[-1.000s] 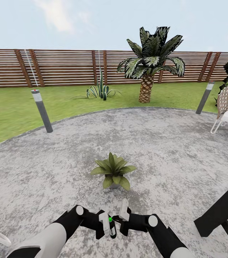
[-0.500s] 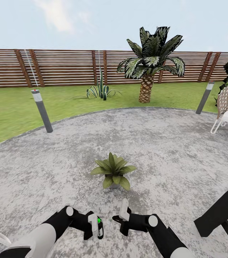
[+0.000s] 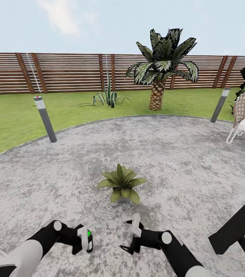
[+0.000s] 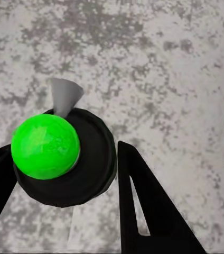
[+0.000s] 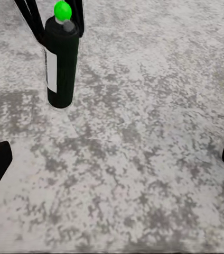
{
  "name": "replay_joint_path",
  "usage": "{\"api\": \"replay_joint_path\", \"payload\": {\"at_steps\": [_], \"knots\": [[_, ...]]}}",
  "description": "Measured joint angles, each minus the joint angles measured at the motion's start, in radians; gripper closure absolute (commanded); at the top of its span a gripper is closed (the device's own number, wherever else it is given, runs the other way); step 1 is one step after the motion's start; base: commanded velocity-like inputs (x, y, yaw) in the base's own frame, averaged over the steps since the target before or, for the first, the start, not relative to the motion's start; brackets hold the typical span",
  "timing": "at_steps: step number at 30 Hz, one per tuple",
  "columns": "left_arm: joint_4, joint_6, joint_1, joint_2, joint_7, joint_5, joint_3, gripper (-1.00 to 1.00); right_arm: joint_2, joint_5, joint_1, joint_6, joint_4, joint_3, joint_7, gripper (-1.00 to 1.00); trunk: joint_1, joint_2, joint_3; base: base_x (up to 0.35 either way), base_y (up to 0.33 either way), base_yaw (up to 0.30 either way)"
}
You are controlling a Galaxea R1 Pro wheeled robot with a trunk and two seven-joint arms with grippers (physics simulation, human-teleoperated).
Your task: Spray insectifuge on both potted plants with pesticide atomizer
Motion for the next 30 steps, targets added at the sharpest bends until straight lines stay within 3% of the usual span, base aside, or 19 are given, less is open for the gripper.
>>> {"api": "replay_joint_path", "payload": {"at_steps": [2, 4, 7, 9, 11, 12, 13, 14, 15, 17, 19, 22, 25, 30], "knots": [[-0.002, 0.006, -0.001, 0.009, 0.019, 0.002, 0.005, 1.00, -0.016, 0.000, 0.000, 0.000, 0.016, -0.001, -0.038, -1.00, 0.000, 0.000, 0.000, 0.000, 0.000, 0.000], [-0.002, 0.010, -0.001, 0.019, 0.075, 0.004, 0.036, 1.00, -0.036, -0.001, 0.000, 0.001, 0.061, -0.001, -0.117, -1.00, 0.000, 0.000, 0.000, 0.000, 0.000, 0.000], [0.000, 0.012, -0.001, 0.024, 0.130, 0.003, 0.123, 1.00, -0.056, -0.004, 0.001, -0.001, 0.173, -0.001, -0.270, -1.00, 0.000, 0.000, 0.000, 0.000, 0.000, 0.000], [-0.001, 0.014, -0.001, 0.026, 0.143, 0.003, 0.186, 1.00, -0.074, -0.005, 0.002, -0.003, 0.274, -0.001, -0.412, -1.00, 0.000, 0.000, 0.000, 0.000, 0.000, 0.000], [-0.001, 0.022, -0.001, 0.027, 0.151, 0.004, 0.254, 1.00, -0.084, 0.002, 0.002, -0.005, 0.386, -0.006, -0.605, -1.00, 0.000, 0.000, 0.000, 0.000, 0.000, 0.000], [-0.002, 0.071, -0.001, 0.023, 0.161, 0.003, 0.318, 1.00, -0.089, 0.008, 0.003, -0.006, 0.480, -0.012, -0.761, -1.00, 0.000, 0.000, 0.000, 0.000, 0.000, 0.000], [-0.003, 0.223, -0.004, 0.014, 0.234, 0.002, 0.375, 1.00, -0.091, -0.104, 0.007, -0.006, 0.568, -0.028, -0.934, -1.00, 0.000, 0.000, 0.000, 0.000, 0.000, 0.000], [-0.003, 0.254, -0.007, 0.012, 0.249, 0.006, 0.381, 1.00, -0.091, -0.159, 0.006, -0.006, 0.577, -0.033, -0.966, -1.00, 0.000, 0.000, 0.000, 0.000, 0.000, 0.000], [-0.003, 0.297, -0.011, 0.010, 0.262, 0.003, 0.385, 1.00, -0.091, -0.253, 0.007, -0.007, 0.581, -0.041, -0.991, -1.00, 0.000, 0.000, 0.000, 0.000, 0.000, 0.000], [-0.003, 0.377, -0.016, 0.006, 0.272, -0.002, 0.389, 1.00, -0.093, -0.388, 0.007, -0.006, 0.584, -0.047, -1.010, -1.00, 0.000, 0.000, 0.000, 0.000, 0.000, 0.000], [-0.003, 0.449, -0.022, -0.003, 0.274, 0.006, 0.389, 1.00, -0.094, -0.453, 0.007, -0.006, 0.585, -0.047, -1.014, -1.00, 0.000, 0.000, 0.000, 0.000, 0.000, 0.000], [-0.012, 0.584, -0.054, -0.011, 0.275, 0.014, 0.390, 1.00, -0.098, -0.494, 0.007, -0.007, 0.587, -0.047, -1.015, -1.00, 0.000, 0.000, 0.000, 0.000, 0.000, 0.000], [-0.015, 0.655, -0.075, -0.011, 0.274, 0.016, 0.390, 1.00, -0.099, -0.499, 0.006, -0.007, 0.587, -0.046, -1.014, -1.00, 0.000, 0.000, 0.000, 0.000, 0.000, 0.000], [-0.015, 0.690, -0.085, -0.016, 0.267, 0.014, 0.388, 1.00, -0.100, -0.500, 0.007, -0.007, 0.588, -0.046, -1.014, -1.00, 0.000, 0.000, 0.000, 0.000, 0.000, 0.000]]}}
